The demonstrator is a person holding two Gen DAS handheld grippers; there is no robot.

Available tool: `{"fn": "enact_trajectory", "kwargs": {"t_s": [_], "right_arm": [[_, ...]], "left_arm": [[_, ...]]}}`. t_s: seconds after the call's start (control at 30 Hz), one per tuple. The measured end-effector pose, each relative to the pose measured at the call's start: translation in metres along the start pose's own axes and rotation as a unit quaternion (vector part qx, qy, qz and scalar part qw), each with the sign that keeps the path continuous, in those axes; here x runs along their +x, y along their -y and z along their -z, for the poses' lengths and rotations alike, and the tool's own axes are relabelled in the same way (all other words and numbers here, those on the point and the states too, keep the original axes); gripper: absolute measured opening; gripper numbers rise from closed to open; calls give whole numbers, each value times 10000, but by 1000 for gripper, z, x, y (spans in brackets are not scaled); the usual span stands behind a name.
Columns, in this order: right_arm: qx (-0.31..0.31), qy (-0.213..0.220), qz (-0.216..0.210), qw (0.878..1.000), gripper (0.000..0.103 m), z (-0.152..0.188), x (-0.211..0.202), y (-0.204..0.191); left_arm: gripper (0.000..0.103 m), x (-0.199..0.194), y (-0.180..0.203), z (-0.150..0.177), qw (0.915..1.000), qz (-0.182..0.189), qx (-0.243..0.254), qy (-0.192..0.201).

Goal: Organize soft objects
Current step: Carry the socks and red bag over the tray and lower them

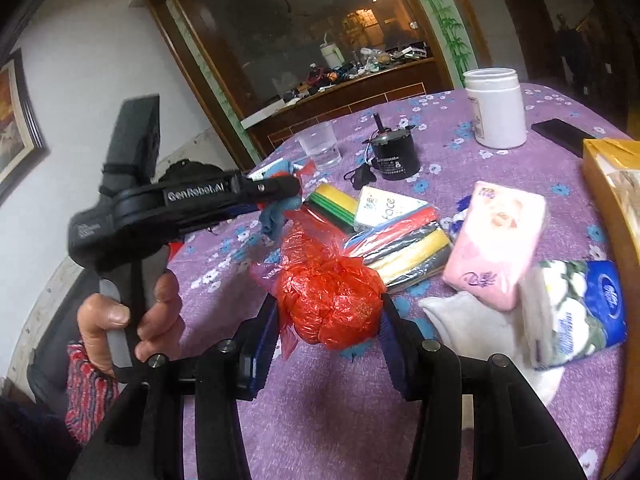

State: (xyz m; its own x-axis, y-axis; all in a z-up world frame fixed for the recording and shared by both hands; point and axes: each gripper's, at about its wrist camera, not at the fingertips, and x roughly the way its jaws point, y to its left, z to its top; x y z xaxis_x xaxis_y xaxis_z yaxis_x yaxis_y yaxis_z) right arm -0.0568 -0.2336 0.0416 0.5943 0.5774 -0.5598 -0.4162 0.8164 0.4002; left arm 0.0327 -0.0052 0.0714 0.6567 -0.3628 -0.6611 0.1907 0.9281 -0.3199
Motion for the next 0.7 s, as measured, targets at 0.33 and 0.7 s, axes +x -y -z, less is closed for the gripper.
{"fn": "enact_trajectory", "kwargs": {"t_s": [0.33,0.7], "right_arm": [[552,834,219,9947,48,-20,-91,39],[1362,1708,1129,9693,49,-28,-196,130]], "left_arm": [[31,-13,72,-1,9983,502,287,-97],[31,16,214,19,9856,1019,1192,-637]]}}
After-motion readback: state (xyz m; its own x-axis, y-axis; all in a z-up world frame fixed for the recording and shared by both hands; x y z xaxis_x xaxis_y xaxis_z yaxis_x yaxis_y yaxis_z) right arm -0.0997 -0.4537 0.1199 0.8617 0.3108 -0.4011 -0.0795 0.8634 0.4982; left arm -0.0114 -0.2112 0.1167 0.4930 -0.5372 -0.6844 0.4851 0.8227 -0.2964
